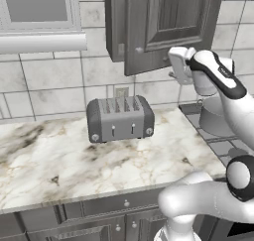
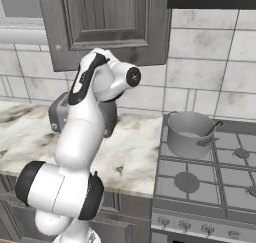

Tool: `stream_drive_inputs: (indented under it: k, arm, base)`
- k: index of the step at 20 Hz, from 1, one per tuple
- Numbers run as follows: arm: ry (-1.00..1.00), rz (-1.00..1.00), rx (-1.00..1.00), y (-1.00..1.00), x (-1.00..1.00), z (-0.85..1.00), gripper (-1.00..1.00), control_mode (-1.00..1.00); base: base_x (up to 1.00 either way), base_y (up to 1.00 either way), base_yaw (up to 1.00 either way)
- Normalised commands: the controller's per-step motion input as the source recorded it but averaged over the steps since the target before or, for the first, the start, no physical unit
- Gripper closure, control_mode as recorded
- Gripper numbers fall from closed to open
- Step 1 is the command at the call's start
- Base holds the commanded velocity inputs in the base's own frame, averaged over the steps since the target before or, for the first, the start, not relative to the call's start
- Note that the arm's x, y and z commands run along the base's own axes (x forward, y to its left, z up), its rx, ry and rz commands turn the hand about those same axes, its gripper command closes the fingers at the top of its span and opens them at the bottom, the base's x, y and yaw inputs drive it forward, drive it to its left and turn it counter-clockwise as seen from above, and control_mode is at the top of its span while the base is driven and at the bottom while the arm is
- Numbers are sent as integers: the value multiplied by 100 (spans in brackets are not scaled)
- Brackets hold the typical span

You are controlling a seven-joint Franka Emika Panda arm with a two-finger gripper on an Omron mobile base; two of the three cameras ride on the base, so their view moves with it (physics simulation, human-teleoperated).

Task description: Open the cabinet and move the ladle to the pot. Then close the cabinet.

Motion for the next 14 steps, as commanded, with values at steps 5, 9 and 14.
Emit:
stream_drive_inputs:
  k: [5, 9, 14]
  arm:
    - [0, -18, 0, 36, 71, 0, -100, -100]
    - [0, -19, 0, 29, 72, 0, -100, -100]
    - [0, -19, 0, 21, 73, 0, -100, -100]
  base:
    - [0, 0, 0]
    - [0, 0, 0]
    - [0, 0, 0]
